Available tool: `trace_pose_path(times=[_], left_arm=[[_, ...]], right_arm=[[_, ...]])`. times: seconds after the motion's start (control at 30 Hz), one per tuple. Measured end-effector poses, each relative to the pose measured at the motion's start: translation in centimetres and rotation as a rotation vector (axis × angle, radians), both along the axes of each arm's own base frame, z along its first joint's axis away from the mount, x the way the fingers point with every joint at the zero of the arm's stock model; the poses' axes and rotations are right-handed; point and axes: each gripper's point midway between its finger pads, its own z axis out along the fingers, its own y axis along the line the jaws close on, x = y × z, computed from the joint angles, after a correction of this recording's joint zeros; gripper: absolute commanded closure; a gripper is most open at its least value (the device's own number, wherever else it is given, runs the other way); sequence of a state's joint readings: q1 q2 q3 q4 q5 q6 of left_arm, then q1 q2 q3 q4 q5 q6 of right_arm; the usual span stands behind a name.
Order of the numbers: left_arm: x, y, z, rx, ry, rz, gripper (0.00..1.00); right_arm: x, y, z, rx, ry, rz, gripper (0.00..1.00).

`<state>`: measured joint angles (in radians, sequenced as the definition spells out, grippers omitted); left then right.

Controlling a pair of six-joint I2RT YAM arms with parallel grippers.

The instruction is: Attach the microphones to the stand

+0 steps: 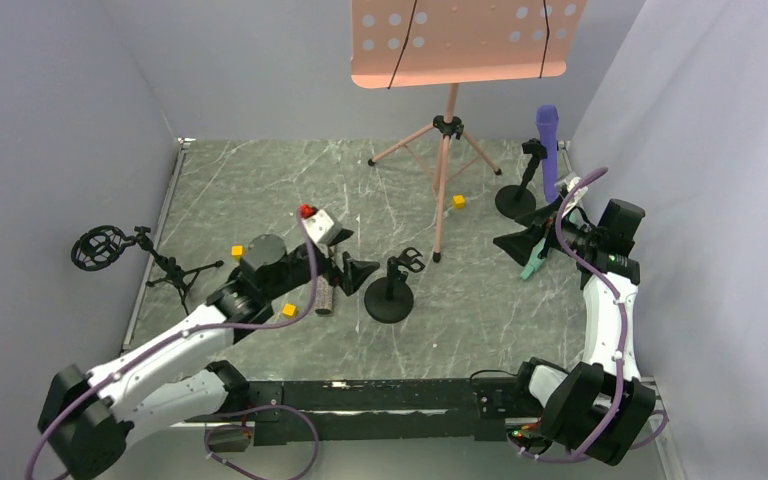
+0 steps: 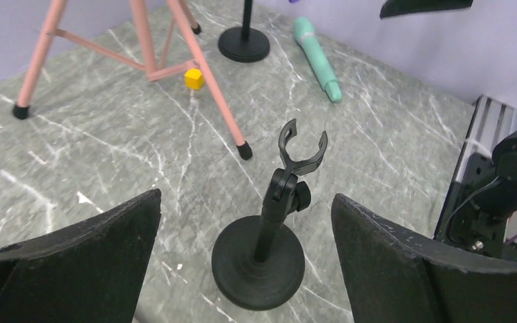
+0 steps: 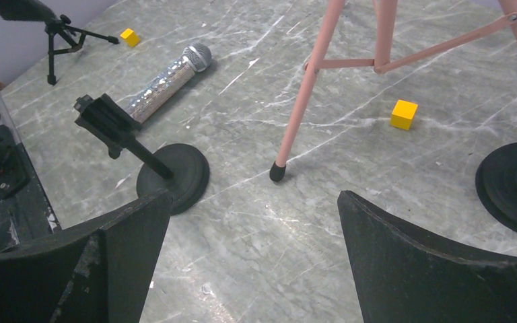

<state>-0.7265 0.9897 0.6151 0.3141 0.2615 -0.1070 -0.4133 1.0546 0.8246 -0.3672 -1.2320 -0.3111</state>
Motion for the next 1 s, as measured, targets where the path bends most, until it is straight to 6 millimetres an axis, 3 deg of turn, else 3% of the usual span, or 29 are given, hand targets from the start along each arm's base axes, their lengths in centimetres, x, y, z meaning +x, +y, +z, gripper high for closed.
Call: trace_pose_path(times=[0.13, 0.33, 0.4, 0.73, 0.9, 1.0], left_arm=[[-0.5, 3.4, 2.4, -0.053, 0.038, 0.092, 0.01], [0.9, 10.0, 5.8, -0.057, 0.085, 0.283, 0.01], [0.6, 10.8, 5.2, -0.019, 0.105, 0.299, 0.01], [-0.8, 12.8, -2.9, 0.205, 0.238, 0.323, 0.01], [-1.1, 13.4, -2.5, 0.204, 0.215, 0.337, 0.01], [-1.5, 13.7, -1.8, 0.19, 0.18, 0.339, 0.01]], right_arm=[[0.3, -0.3, -0.3, -0.016, 0.006, -0.022, 0.0], [1.0, -2.1, -1.3, -0.016, 0.056, -0.104, 0.0], [1.3, -3.2, -1.7, -0.006, 0.082, -0.148, 0.0], [3.8, -10.4, -4.2, -0.13, 0.259, -0.512, 0.0], [3.8, -13.6, -5.5, -0.136, 0.366, -0.743, 0.01], [3.8, -15.3, -6.6, -0.11, 0.44, -0.883, 0.06]])
